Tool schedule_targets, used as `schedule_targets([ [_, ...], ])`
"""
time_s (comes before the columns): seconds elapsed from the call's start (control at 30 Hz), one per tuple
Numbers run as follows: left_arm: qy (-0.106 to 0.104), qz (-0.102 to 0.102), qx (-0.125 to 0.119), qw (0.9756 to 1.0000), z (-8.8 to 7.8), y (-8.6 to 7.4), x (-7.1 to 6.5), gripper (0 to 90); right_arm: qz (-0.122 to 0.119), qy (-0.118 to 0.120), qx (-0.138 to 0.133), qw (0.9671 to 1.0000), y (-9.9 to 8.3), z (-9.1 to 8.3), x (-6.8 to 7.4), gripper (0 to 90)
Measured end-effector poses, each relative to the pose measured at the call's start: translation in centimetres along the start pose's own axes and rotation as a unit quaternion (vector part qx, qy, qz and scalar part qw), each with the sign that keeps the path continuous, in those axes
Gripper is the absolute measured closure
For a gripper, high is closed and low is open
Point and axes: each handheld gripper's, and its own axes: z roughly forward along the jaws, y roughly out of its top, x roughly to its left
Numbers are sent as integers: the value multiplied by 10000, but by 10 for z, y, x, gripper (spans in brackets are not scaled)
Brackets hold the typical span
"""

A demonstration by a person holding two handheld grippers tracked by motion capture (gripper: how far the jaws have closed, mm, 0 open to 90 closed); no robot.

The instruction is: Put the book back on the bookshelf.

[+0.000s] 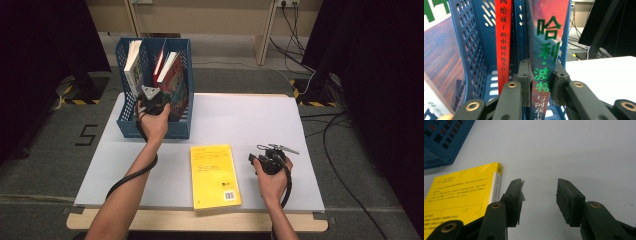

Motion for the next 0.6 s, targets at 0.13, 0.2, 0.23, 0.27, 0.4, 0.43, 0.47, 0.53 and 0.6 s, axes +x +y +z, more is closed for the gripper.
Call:
schedule_targets([
  [0.13,45,33,-9,10000,5,1,-2,725,-27,2,-5,10000,0,0,0,563],
  [0.2,64,51,-3,10000,8,2,-3,725,1,3,0,10000,0,0,0,562],
  [0.23,77,56,0,10000,9,3,-3,725,7,4,-2,10000,0,0,0,562],
  [0.27,89,61,15,9999,10,3,-3,726,22,6,7,10000,0,1,0,562],
  [0.4,137,98,52,9998,14,6,-3,727,-19,-1,-8,10000,0,2,0,562],
  [0.43,144,104,57,9998,15,7,-3,728,-15,-1,-8,10000,0,2,1,562],
  [0.47,155,98,51,9998,16,7,-4,728,-21,2,1,10000,0,1,1,562],
  [0.53,173,118,81,9997,19,9,-3,728,-17,-2,0,10000,0,1,0,562],
  [0.6,198,102,96,9997,21,10,-3,728,-12,-2,1,10000,0,1,0,562],
])
